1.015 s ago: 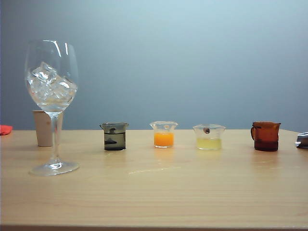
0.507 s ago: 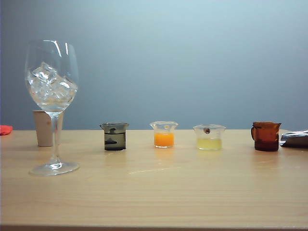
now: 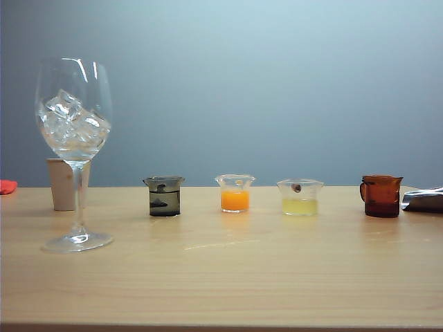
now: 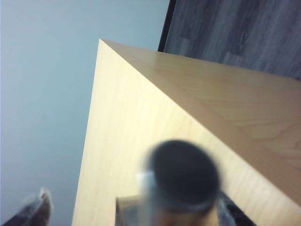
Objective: Pick up the ice scoop on the desk filled with ice cubes, pour the ice into the goblet, and finally put the scoop back on the table.
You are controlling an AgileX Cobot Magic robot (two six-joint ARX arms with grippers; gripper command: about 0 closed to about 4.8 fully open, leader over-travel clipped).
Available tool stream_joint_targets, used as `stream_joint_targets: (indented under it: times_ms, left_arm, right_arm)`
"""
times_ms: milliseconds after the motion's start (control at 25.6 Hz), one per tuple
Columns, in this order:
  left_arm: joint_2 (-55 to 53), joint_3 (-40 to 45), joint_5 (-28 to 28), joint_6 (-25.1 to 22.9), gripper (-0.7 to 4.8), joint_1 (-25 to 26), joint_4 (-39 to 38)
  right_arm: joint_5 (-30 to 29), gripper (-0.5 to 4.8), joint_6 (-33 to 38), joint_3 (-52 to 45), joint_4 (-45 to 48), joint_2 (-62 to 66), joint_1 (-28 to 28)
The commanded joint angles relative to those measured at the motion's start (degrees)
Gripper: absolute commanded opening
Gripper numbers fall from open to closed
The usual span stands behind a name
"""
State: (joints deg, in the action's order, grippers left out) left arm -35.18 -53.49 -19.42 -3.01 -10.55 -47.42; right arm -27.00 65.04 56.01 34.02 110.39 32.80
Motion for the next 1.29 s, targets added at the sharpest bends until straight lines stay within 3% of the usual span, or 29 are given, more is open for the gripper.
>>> stream_joint_targets:
  times_ms: [39,234,312,507,546,585,663,702,819,1054,1171,1288]
  left_arm:
    - [0.09,-0.22,-0.26,-0.02,-0.05,-0.07,0.35]
    - [0.07,-0.22,-0.26,-0.02,-0.05,-0.07,0.37]
    - [0.09,-0.22,-0.26,-0.02,-0.05,-0.07,0.37]
    - [0.09,-0.22,0.31,0.02,-0.05,-0.07,0.81]
    - [0.17,-0.22,0.31,0.02,-0.05,-0.07,1.09]
    - [0.2,-0.22,0.24,0.02,-0.05,-0.07,1.22]
    - [0.17,-0.22,0.24,0.02,-0.05,-0.07,1.27]
    - [0.17,-0.22,0.24,0.02,-0.05,-0.07,1.31]
    - [0.2,-0.22,0.15,0.02,-0.05,-0.07,1.53]
    - [0.22,-0.22,0.11,3.5,-0.05,-0.07,4.39]
    - [0.22,-0.22,0.15,4.11,-0.05,-0.09,6.1]
    - [0.22,-0.22,1.64,4.11,-0.05,-0.09,8.7]
  right_arm:
    - [1.88,4.79,-5.53,0.42,-4.24,-3.54,0.2]
    - [7.21,4.79,-11.37,0.42,-17.03,-9.35,1.07]
    - [9.31,4.79,-13.86,0.42,-26.45,-13.42,1.99]
    - [8.26,4.67,-14.64,0.46,-32.15,-18.12,3.02]
    - [5.66,3.6,-15.3,0.46,-32.06,-20.11,3.21]
    - [1.64,1.79,-16.28,0.61,-31.69,-22.58,3.21]
    - [-2.67,0.58,-18.32,0.68,-30.14,-25.2,3.19]
    - [-4.2,0.31,-18.91,0.68,-29.4,-26.4,3.19]
    - [-6.36,0.19,-19.06,0.7,-28.94,-32.98,3.13]
    - [-5.16,0.07,-28.41,0.68,-29.09,-44.65,0.61]
    - [-0.81,0.07,-33.59,0.68,-29.16,-49.29,-1.9]
    - [8.57,-0.06,-41.81,0.68,-29.75,-55.49,-8.66]
